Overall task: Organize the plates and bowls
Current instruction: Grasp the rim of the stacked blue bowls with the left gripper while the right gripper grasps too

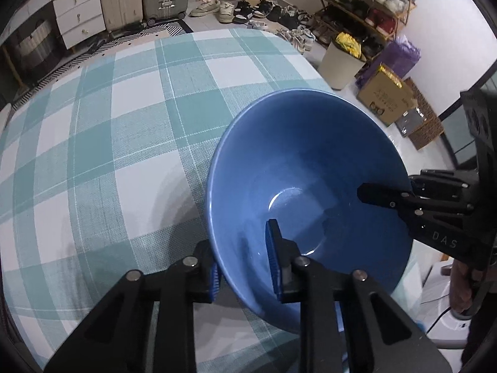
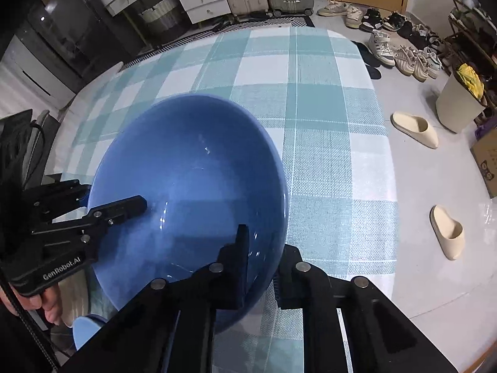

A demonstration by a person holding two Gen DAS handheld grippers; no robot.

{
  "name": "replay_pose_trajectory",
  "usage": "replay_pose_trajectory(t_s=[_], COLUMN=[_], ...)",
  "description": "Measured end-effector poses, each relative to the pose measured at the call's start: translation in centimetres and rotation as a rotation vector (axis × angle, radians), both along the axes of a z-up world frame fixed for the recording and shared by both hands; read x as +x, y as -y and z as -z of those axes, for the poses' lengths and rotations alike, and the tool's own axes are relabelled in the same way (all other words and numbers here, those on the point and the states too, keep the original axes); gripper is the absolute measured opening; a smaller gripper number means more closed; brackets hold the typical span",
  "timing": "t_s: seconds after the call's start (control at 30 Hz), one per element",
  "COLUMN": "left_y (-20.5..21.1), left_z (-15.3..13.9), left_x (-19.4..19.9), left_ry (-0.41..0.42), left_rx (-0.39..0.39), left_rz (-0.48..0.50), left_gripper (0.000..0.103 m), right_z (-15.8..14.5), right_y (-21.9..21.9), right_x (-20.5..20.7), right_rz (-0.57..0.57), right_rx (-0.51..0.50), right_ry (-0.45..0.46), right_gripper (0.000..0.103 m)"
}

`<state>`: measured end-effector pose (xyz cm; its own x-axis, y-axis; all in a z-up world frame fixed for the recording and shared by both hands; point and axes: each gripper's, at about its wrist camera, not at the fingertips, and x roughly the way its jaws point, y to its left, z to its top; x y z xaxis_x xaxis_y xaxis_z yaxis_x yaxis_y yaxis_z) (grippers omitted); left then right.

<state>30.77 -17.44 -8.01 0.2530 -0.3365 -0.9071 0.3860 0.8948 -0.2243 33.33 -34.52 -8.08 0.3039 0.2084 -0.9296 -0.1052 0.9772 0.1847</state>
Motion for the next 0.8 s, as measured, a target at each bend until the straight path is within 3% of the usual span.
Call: replay_pose_trajectory(t_s=[0.27,0.53,0.8], left_y=[-0.5,-1.7,-1.7], left_z=[-2.6,-6.4,-9.8], left_x=[-0.9,-2.6,-5.3], left_ry=[0.034,0.03,0.066], left_rx=[-0.019,-0.087,-0.065], left_rz=[-0.007,-0.011,0.014], left_gripper=[0.023,0.023,0.023], right_z=[-2.6,-7.2,-11.1], right_y=[-0.1,0.0,-0.5], right_x=[-1.2,-3.4,-7.0], right_rz=[0.013,0.031,0.055], right_rx=[0.02,0.063,0.077], right_ry=[0.028,0.062,0.063], right_gripper=[0.012,0.011,0.011])
